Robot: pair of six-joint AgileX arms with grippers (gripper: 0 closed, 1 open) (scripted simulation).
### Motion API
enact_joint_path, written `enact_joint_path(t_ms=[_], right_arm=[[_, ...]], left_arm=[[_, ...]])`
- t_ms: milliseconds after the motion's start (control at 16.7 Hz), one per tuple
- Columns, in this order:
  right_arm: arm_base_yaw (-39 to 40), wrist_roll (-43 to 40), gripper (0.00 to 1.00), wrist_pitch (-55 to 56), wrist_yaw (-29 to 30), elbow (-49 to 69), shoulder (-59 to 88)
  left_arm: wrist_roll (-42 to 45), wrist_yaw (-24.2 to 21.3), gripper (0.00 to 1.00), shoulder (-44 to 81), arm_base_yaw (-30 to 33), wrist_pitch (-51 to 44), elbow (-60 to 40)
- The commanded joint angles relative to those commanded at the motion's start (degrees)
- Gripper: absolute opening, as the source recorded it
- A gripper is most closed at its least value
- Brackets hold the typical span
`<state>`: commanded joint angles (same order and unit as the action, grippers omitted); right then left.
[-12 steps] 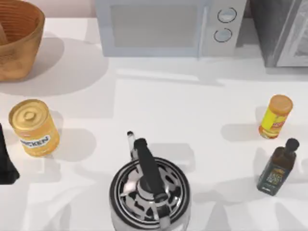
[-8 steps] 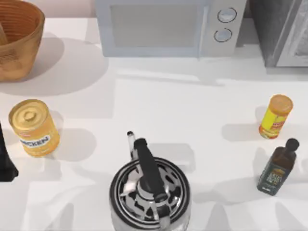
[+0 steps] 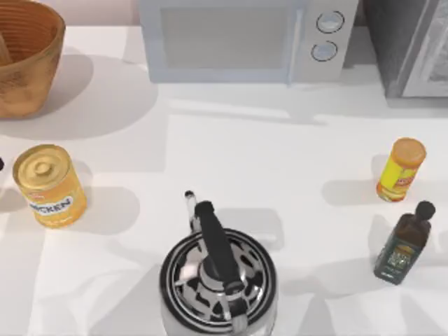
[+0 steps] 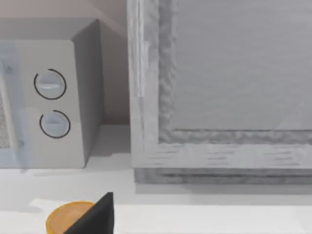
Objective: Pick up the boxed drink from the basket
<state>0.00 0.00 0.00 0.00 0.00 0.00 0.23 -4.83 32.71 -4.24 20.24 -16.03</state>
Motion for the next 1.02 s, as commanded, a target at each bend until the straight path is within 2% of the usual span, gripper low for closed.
enact_joint_path(t_ms=[600,840,1020], right_arm=[[0.0,0.0,1.0,0.0,0.0,0.0,0.0],[0.0,0.0,1.0,0.0,0.0,0.0,0.0],[0.0,0.0,1.0,0.0,0.0,0.0,0.0]], left_arm=[[0.3,-7.6,1.0,62.0,-6.6,32.2,-25.2],[0.3,-9.8,1.0,78.5,-8.4,41.5,-32.3],[0.3,-10.8,1.0,85.0,-9.3,45.3,-35.4]])
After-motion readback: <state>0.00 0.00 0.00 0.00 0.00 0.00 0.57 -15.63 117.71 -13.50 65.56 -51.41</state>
